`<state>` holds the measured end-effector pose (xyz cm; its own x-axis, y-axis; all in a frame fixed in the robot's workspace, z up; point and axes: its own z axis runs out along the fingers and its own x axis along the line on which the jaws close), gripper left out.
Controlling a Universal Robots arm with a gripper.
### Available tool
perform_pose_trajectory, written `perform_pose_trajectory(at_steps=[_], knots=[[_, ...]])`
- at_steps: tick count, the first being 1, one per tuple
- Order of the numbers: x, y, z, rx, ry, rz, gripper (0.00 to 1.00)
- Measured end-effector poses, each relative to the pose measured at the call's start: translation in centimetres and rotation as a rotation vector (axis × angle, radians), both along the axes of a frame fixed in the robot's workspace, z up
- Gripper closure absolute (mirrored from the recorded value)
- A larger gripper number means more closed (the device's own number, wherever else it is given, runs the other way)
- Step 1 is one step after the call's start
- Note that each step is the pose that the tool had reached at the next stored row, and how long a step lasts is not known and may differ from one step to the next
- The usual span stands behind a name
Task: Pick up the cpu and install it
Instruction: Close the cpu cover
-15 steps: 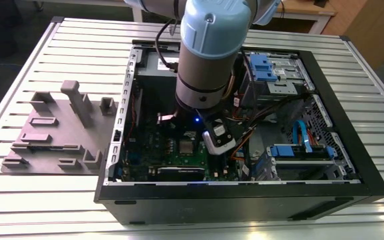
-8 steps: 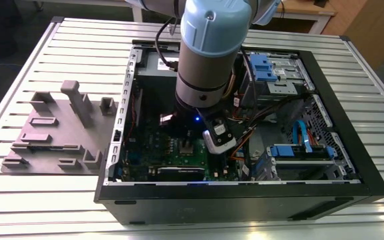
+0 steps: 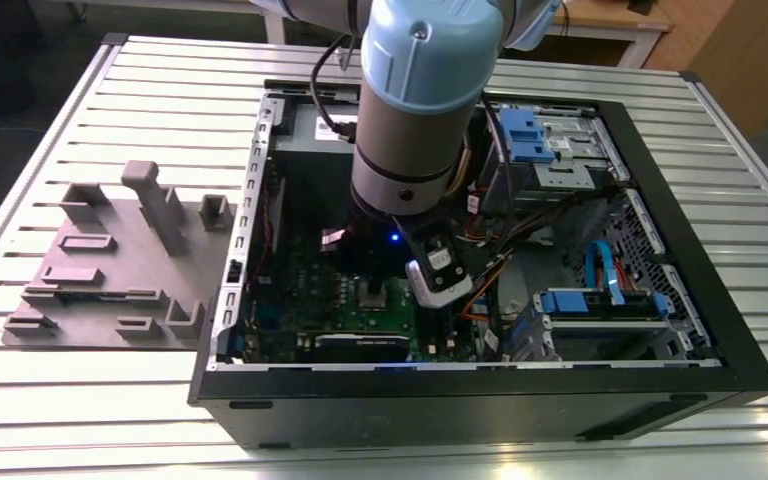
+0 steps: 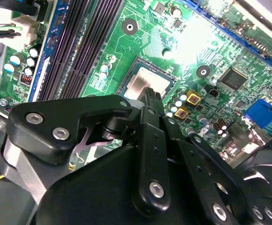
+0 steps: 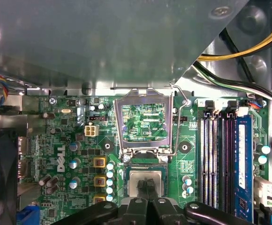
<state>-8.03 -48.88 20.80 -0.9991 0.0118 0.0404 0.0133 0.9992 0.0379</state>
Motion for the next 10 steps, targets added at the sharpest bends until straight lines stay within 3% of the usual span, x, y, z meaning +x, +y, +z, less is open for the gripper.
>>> perform_pose_trajectory(at_steps=[10], knots=[[0.00, 0.00, 0.27, 0.0002, -0.0001, 0.000, 0.89]])
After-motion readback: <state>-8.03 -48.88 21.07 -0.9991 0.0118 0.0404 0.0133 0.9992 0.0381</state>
